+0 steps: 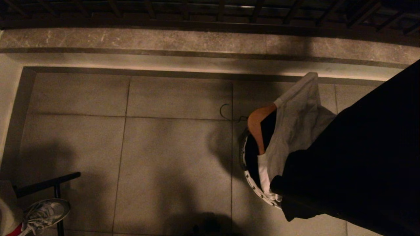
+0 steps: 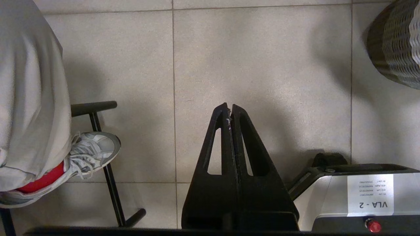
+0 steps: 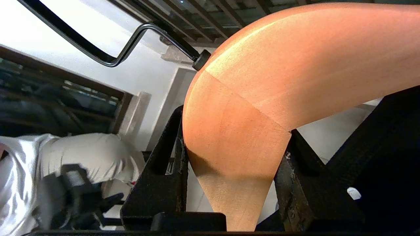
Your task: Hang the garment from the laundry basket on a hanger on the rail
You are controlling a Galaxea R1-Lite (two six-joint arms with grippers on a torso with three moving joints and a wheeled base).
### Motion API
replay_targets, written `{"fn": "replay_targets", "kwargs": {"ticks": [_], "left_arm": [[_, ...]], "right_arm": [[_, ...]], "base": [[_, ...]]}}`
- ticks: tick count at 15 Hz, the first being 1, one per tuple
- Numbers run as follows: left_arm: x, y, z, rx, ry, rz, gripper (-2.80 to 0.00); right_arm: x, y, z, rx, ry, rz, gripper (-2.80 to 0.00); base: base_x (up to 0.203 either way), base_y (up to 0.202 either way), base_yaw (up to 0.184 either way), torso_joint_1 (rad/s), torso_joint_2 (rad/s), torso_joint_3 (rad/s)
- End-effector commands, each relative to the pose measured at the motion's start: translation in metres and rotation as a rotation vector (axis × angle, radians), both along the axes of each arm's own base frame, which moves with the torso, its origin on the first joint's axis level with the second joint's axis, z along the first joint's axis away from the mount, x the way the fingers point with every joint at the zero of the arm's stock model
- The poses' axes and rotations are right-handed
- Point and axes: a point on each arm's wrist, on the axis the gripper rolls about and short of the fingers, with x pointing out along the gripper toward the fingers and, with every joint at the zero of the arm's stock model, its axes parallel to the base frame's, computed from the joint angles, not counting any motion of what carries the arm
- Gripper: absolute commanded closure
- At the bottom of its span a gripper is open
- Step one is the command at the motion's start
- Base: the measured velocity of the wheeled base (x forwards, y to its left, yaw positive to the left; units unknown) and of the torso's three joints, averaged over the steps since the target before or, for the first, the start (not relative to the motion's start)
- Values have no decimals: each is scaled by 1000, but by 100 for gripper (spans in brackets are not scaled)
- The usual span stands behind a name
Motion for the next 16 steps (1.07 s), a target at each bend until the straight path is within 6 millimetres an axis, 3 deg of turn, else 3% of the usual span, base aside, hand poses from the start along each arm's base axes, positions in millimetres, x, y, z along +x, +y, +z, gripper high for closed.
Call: {"fn": "replay_targets", "kwargs": {"ticks": [1, 3, 6, 9, 16], "left_arm": [[0, 0, 0, 0, 2, 0, 0], [0, 0, 0, 0, 2, 0, 0], [0, 0, 0, 0, 2, 0, 0], [0, 0, 0, 0, 2, 0, 0], [0, 0, -1, 17, 5, -6, 0]], "right_arm": [[-19, -3, 1, 2, -22, -11, 0], [-37, -6, -6, -1, -24, -20, 0], [-49, -8, -14, -27, -10, -33, 0], [-54, -10, -29, -45, 16, -49, 0], [-59, -11, -44, -56, 35, -81, 0]], "base": [[0, 0, 0, 0, 0, 0], [0, 0, 0, 0, 0, 0], [0, 0, 0, 0, 0, 0], [0, 0, 0, 0, 0, 0], [0, 0, 0, 0, 0, 0]]}}
